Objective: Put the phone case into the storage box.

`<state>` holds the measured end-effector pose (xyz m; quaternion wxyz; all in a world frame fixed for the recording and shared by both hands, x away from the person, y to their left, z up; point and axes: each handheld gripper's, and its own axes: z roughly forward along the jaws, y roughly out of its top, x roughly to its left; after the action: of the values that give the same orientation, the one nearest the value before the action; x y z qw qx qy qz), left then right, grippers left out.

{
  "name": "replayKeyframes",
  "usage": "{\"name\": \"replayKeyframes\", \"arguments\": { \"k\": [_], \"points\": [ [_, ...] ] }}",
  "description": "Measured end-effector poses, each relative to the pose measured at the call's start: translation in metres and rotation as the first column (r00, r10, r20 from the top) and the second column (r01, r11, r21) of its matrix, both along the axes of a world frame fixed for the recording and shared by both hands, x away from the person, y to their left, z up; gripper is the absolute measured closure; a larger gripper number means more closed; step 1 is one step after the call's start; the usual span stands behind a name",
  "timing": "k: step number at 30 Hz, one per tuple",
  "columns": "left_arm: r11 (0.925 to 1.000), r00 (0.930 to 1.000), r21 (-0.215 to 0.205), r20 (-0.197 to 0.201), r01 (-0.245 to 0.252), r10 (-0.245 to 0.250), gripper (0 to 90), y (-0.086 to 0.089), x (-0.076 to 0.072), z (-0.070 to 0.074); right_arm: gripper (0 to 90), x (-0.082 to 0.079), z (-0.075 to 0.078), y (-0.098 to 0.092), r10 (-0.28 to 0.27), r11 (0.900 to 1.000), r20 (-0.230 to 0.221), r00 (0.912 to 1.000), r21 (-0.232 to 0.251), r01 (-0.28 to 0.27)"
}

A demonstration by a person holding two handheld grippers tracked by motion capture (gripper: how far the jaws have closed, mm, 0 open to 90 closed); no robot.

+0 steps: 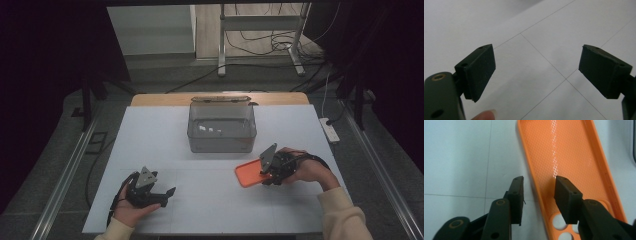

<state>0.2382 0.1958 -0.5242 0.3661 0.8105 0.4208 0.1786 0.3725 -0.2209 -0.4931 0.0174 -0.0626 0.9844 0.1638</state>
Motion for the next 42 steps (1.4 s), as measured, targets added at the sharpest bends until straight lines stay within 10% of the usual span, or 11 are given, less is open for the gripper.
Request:
{"name": "replayKeyframes", "arguments": {
  "k": [42],
  "points": [
    [1.0000, 1.0000, 0.000, -0.002, 0.000, 0.000, 14.2, 0.0013, 0.0002, 0.0003, 77.7, -0.0062, 0.0003, 0.0053, 0.220, 0.975, 0.126, 0.9672, -0.070, -0.213]
  ]
}}
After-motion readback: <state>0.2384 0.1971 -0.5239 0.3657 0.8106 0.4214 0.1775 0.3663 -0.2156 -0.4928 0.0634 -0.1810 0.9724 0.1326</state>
